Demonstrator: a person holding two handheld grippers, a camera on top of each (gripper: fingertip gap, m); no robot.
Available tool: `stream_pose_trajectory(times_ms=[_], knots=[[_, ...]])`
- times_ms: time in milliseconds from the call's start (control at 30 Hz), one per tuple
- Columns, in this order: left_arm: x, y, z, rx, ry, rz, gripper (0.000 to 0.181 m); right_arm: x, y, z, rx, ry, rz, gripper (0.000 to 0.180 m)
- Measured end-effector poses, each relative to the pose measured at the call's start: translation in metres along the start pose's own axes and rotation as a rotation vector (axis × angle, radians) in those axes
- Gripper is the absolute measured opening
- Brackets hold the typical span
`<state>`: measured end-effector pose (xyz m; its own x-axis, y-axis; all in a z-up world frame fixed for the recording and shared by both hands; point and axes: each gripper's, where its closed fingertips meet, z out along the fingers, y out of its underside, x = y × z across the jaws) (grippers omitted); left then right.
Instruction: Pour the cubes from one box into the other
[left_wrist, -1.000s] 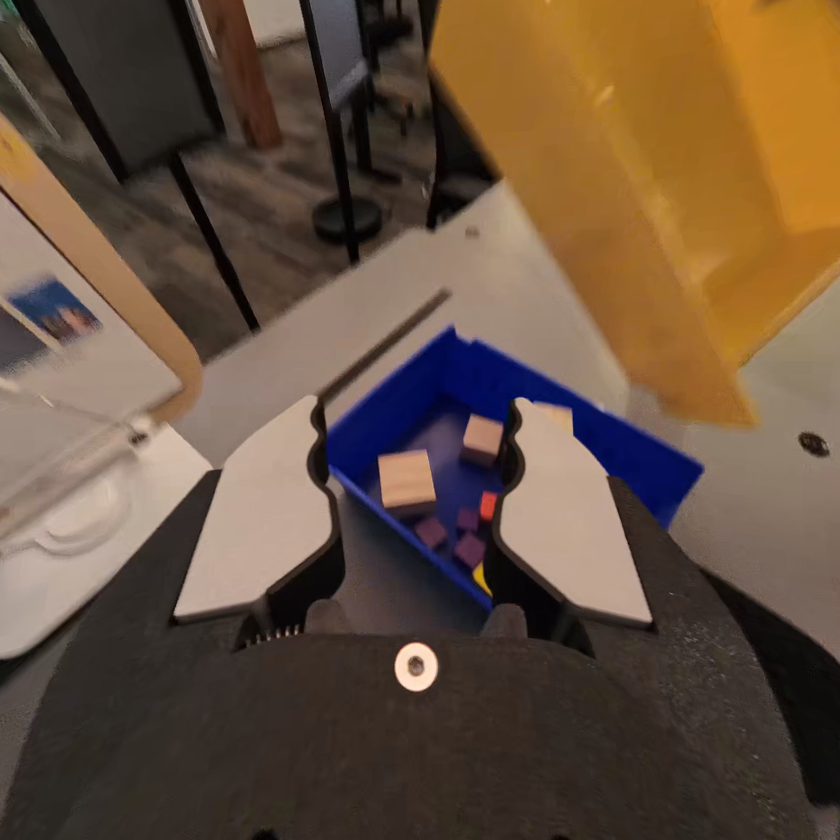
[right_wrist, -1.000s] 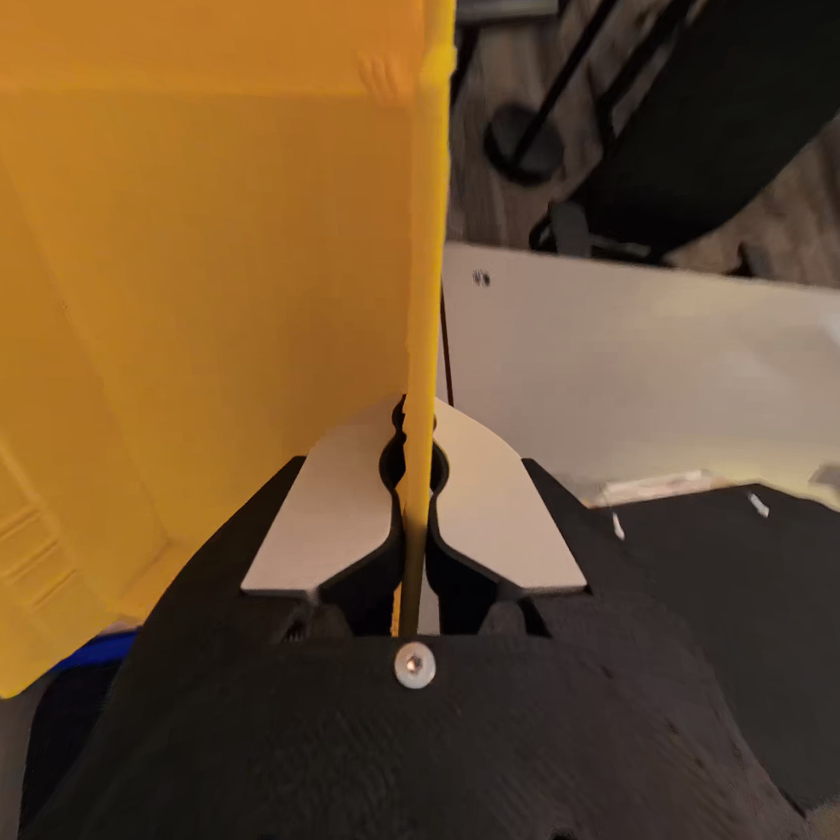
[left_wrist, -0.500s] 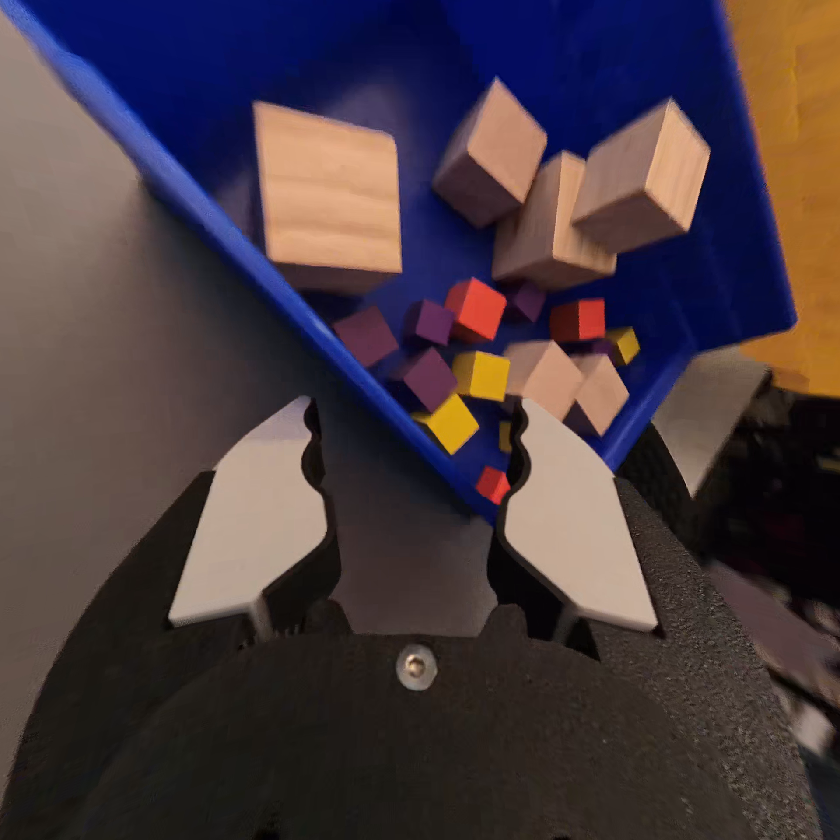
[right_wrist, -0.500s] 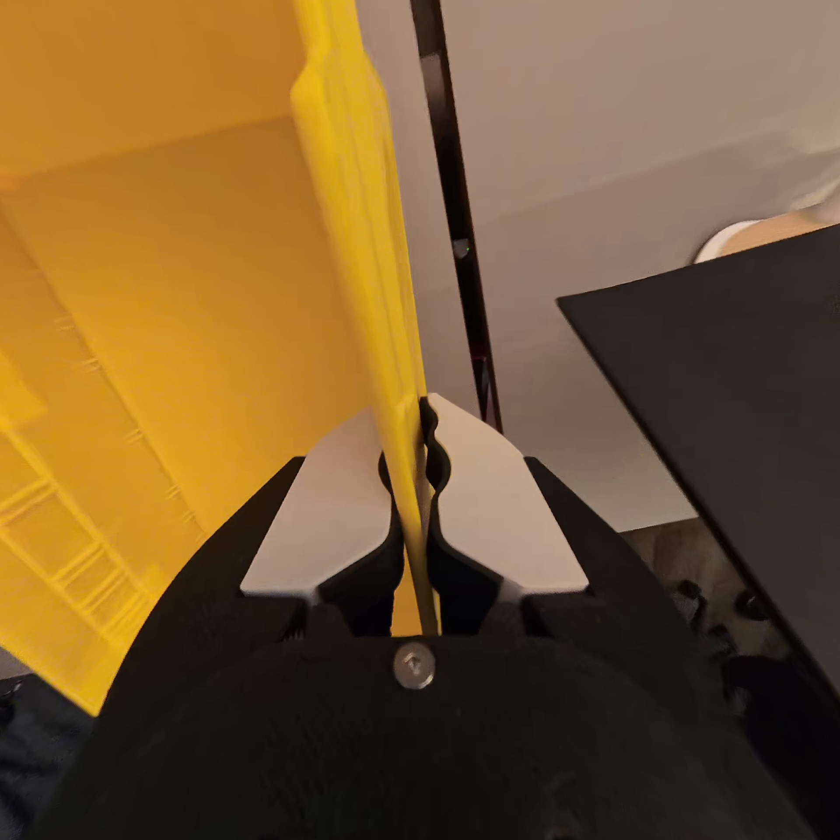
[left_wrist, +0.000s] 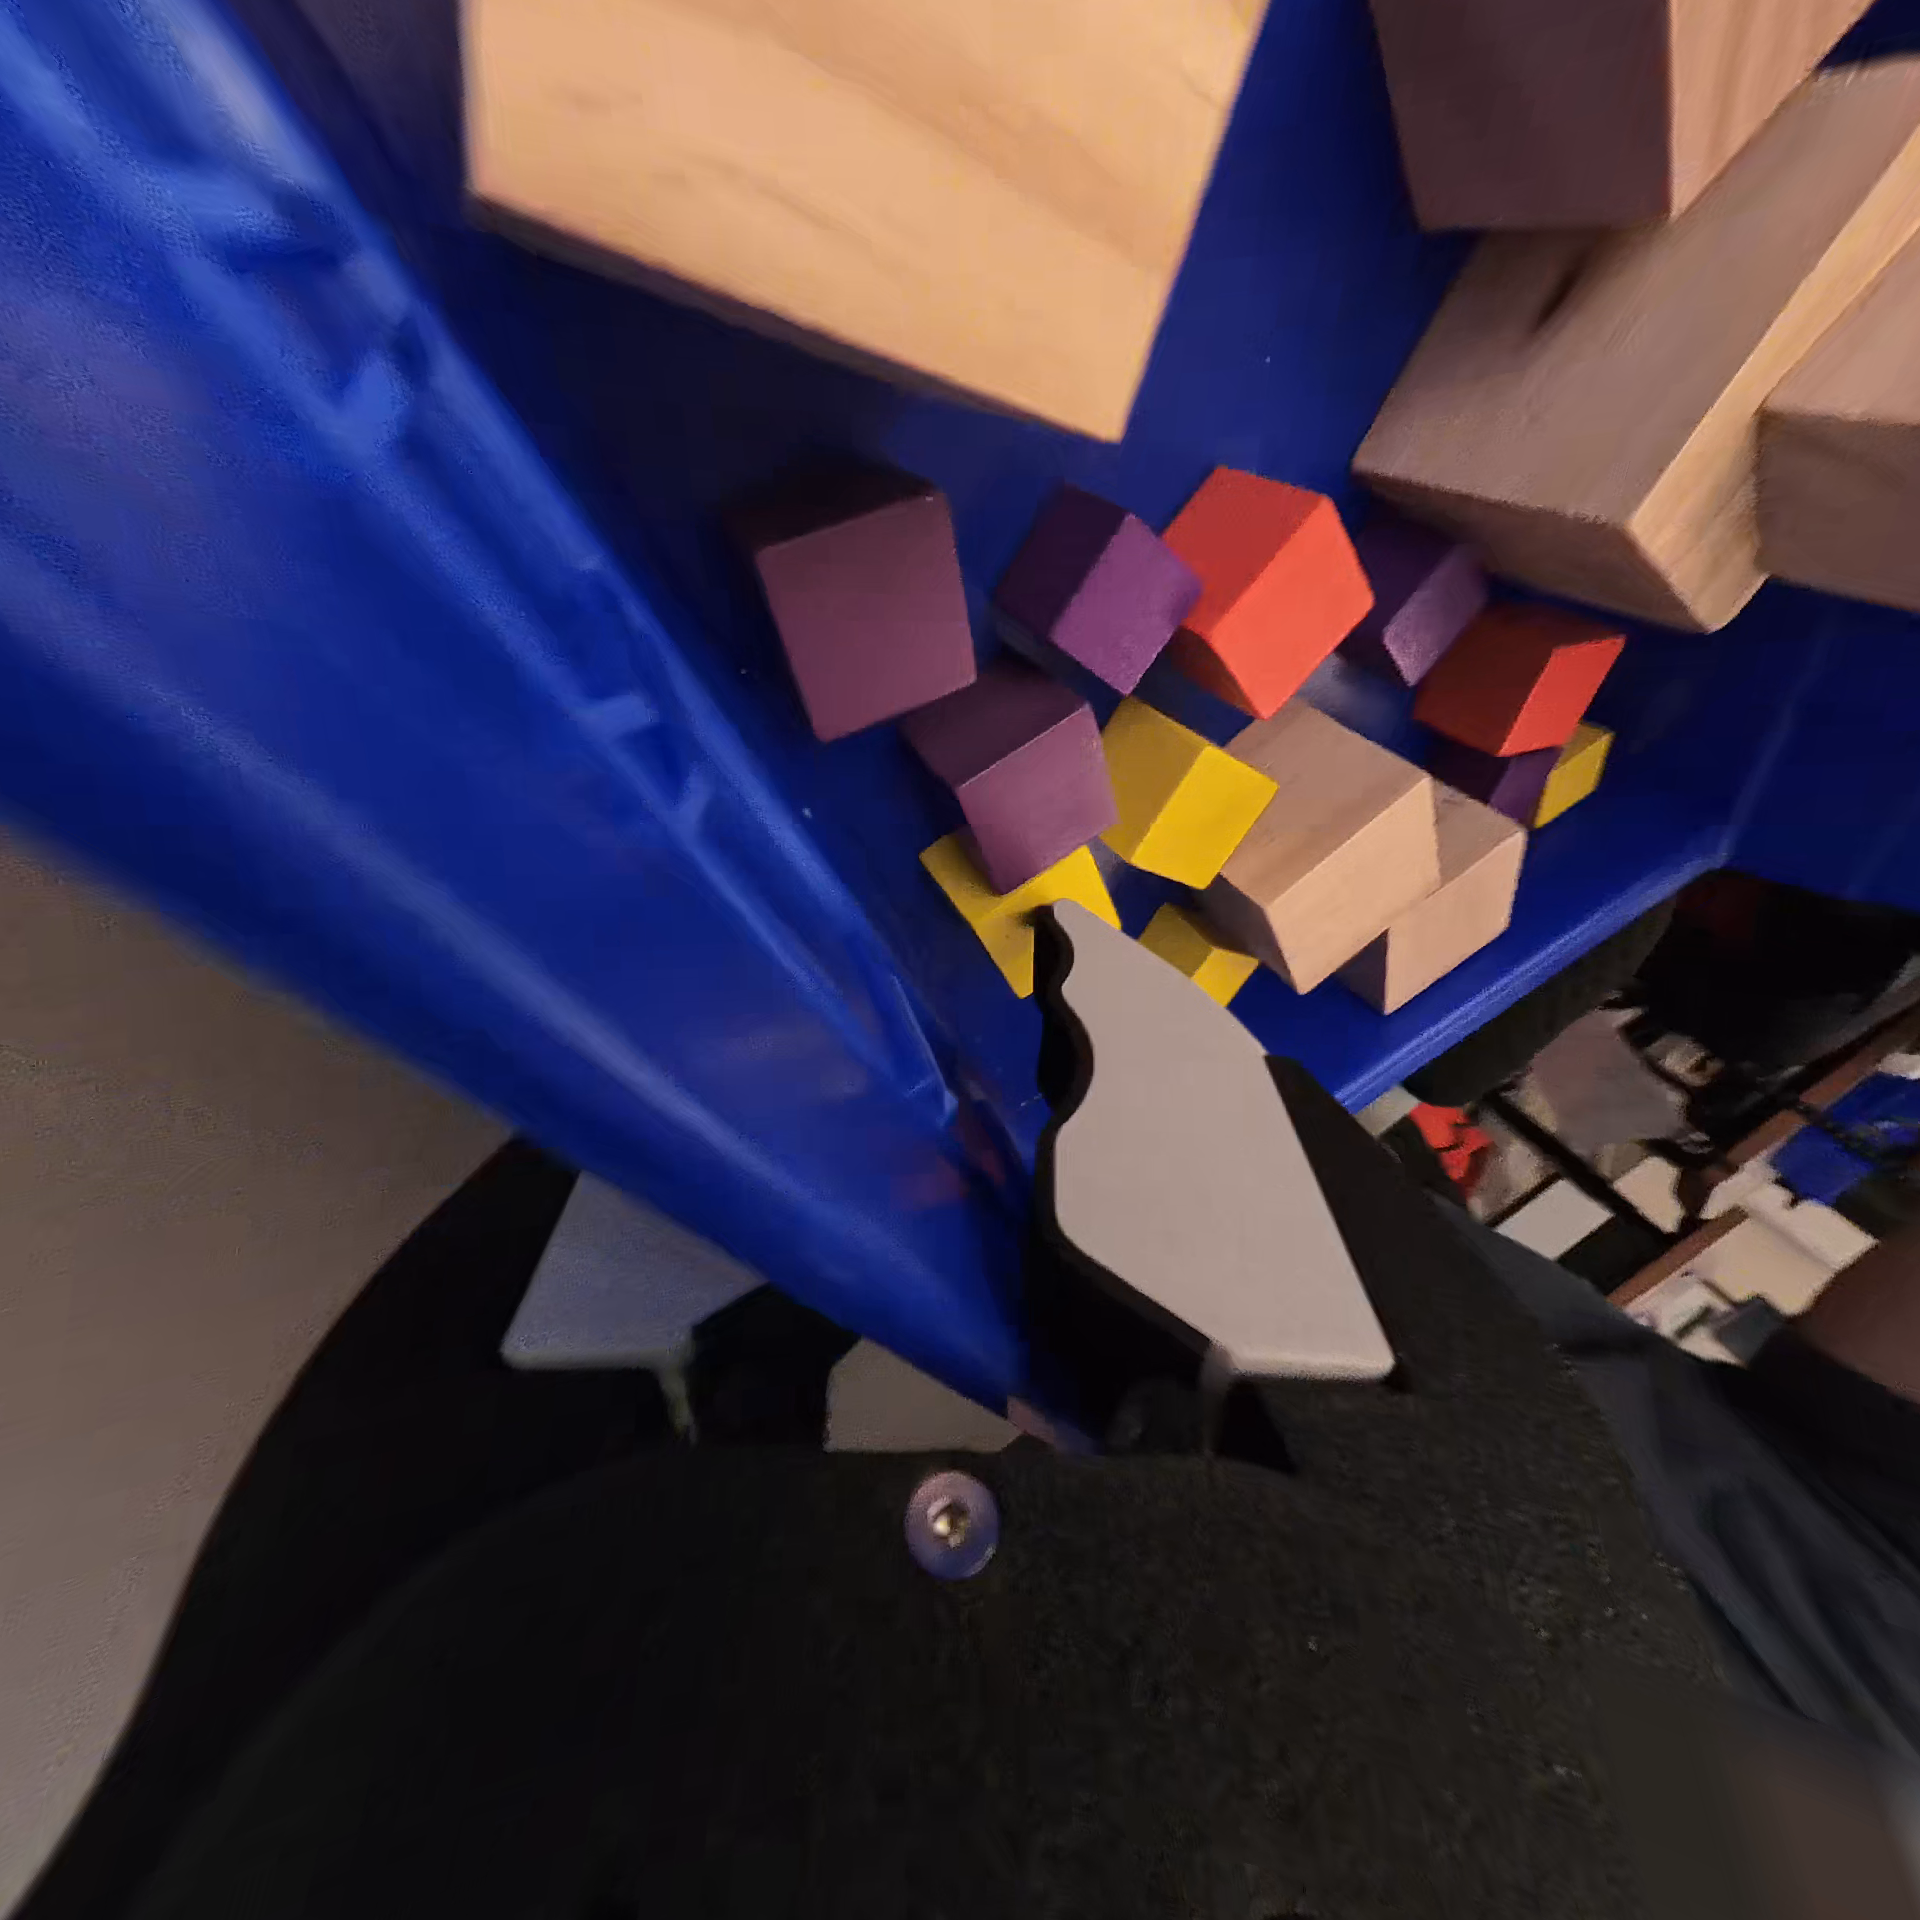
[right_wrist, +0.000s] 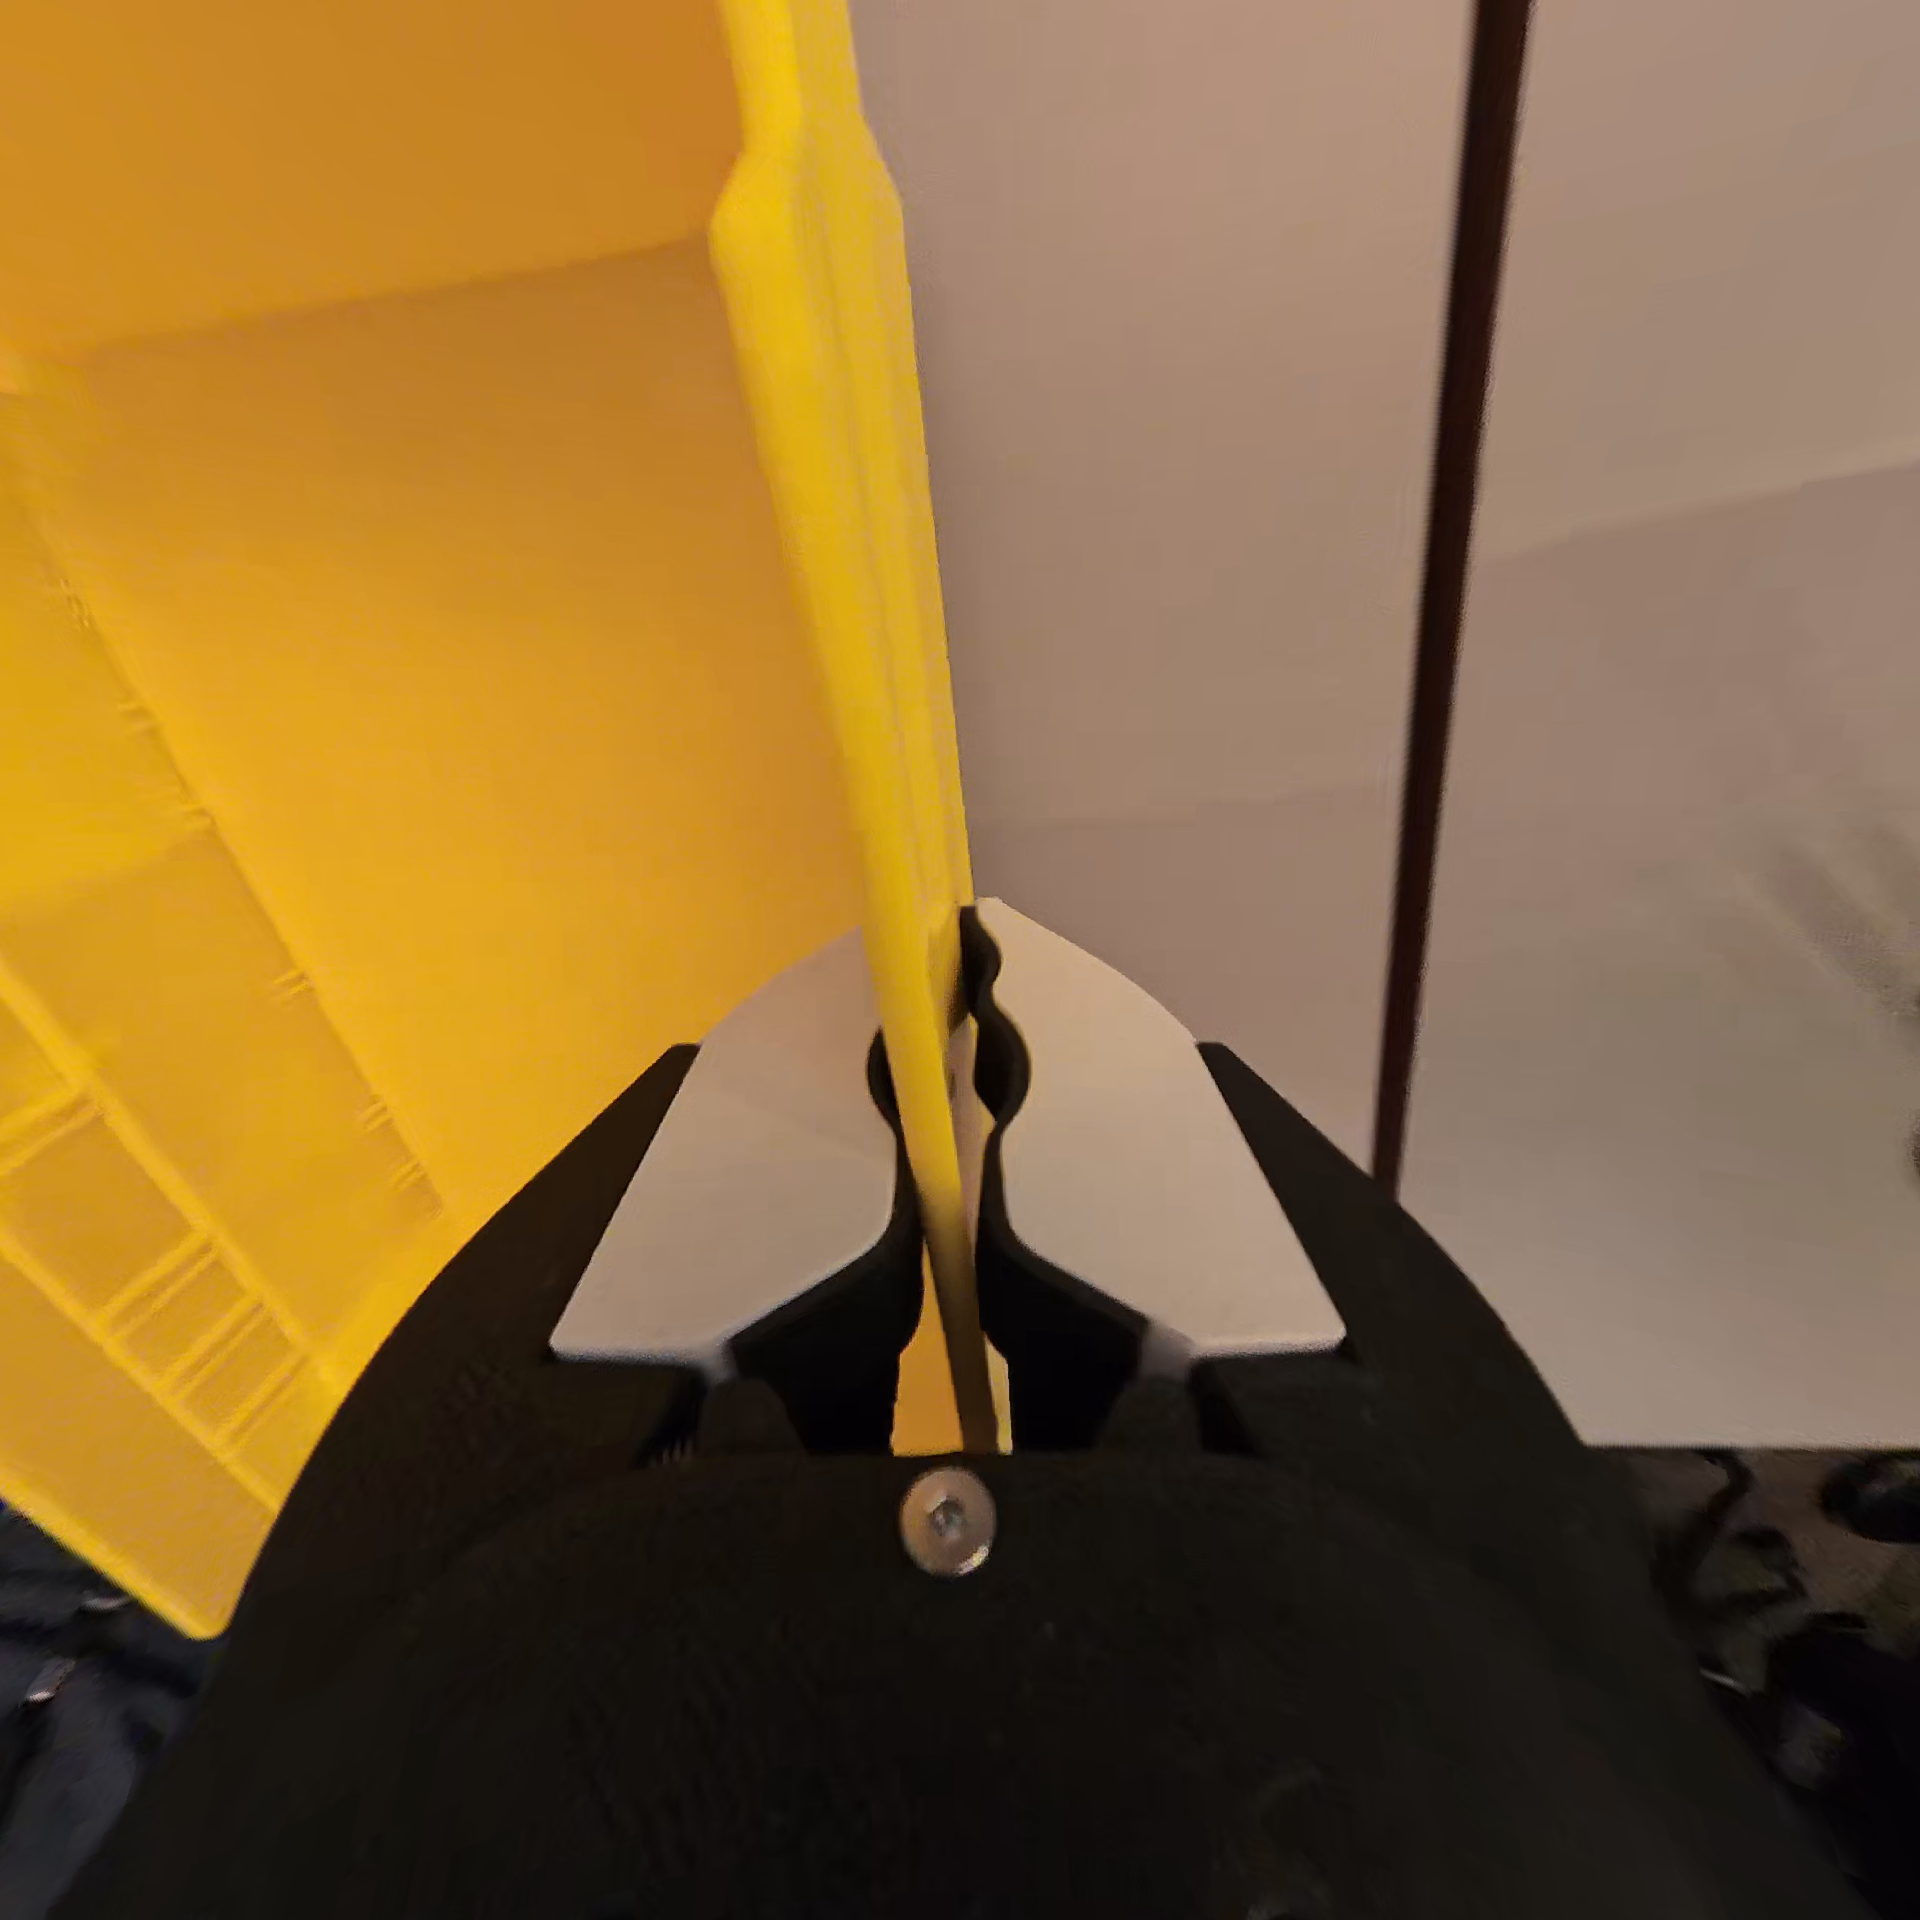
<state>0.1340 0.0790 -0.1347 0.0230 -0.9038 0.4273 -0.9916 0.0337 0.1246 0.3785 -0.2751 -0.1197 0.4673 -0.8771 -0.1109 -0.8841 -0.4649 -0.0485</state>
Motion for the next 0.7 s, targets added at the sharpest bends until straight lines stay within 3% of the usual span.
stream_pose_trajectory(times_ms=[33, 133, 433, 700], knots=[[-0.008, 0.004, -0.003, 0.008, 0.009, -0.005, 0.029, -0.006, -0.001, 0.005, 0.0, -0.027, 0.016, 0.005], [-0.039, 0.029, -0.015, 0.002, -0.009, -0.01, 0.029, -0.03, -0.006, 0.016, -0.003, -0.093, 0.038, 0.006], [-0.142, 0.123, -0.053, 0.06, 0.003, -0.114, 0.029, -0.113, -0.032, 0.026, 0.008, -0.08, -0.077, 0.005], [-0.227, 0.196, -0.086, 0.141, 0.023, -0.264, 0.029, -0.188, -0.026, 0.033, -0.012, -0.077, -0.169, 0.005]])
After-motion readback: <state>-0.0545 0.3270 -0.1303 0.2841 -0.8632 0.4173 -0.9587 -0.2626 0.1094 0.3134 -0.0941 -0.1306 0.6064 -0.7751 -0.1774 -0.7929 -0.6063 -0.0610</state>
